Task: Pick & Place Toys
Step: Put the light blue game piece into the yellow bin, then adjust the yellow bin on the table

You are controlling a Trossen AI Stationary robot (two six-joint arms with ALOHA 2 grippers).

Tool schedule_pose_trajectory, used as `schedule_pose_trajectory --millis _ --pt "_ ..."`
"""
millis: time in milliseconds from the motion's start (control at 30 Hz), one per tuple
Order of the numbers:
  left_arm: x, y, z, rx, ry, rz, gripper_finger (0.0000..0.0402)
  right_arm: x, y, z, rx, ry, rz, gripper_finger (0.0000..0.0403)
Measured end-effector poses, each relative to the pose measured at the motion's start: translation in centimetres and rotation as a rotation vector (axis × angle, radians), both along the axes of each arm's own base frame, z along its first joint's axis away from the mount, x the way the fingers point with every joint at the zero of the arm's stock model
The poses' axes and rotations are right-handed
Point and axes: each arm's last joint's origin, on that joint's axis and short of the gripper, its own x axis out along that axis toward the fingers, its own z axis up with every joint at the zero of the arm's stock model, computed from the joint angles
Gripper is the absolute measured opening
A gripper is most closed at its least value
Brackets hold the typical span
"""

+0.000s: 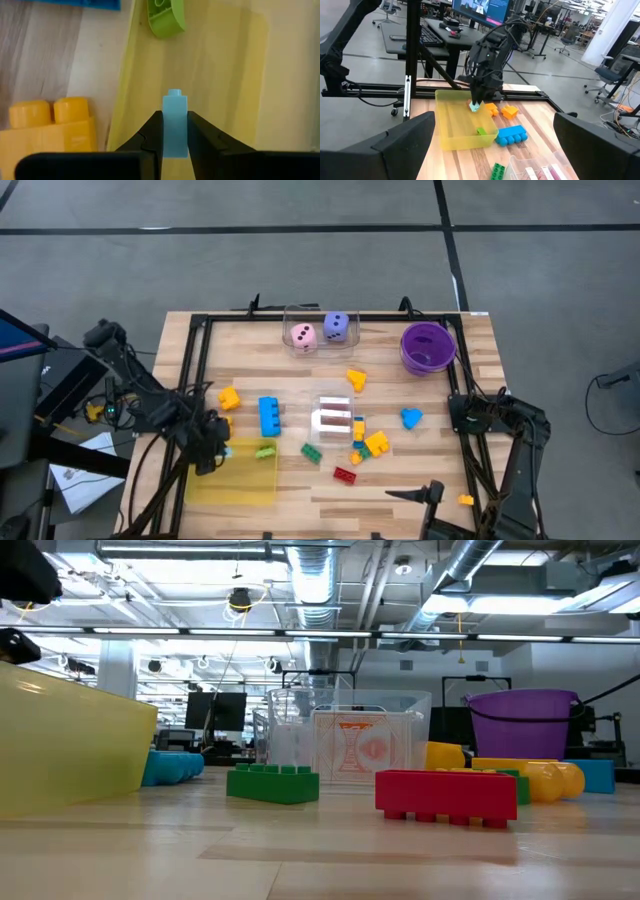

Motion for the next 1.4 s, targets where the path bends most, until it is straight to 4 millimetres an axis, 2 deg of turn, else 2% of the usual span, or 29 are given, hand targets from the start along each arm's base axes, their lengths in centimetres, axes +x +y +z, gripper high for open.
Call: schedule_pose_trajectory --millis 133,433,533,1033,1233,1400 --pt "-0.1 -0.1 -0.6 0.007 -0.017 -0.004 0.0056 0.0 0.0 0.0 0.002 0.001 0.0 0.04" --pt "-1.1 0.9 -3.6 0.034 0.055 0.065 0.0056 0.0 0.0 0.0 0.008 0.001 0.001 0.04" --pt "-1.2 1.0 -3.9 0.036 0.056 0.065 0.0057 0.0 0.0 0.0 0.009 0.001 0.001 0.04" --pt "-1.1 0.7 -3.8 0.005 0.056 0.021 0.0143 0.0 0.0 0.0 0.011 0.006 0.006 0.04" --pt "-0.9 0.4 -2.9 -0.09 -0.025 -0.055 0.0153 0.0 0.0 0.0 0.011 0.007 0.007 0.04" --pt "-1.0 0.5 -1.6 -0.15 -0.145 -0.09 0.0144 0.0 0.0 0.0 0.012 0.007 0.007 0.04"
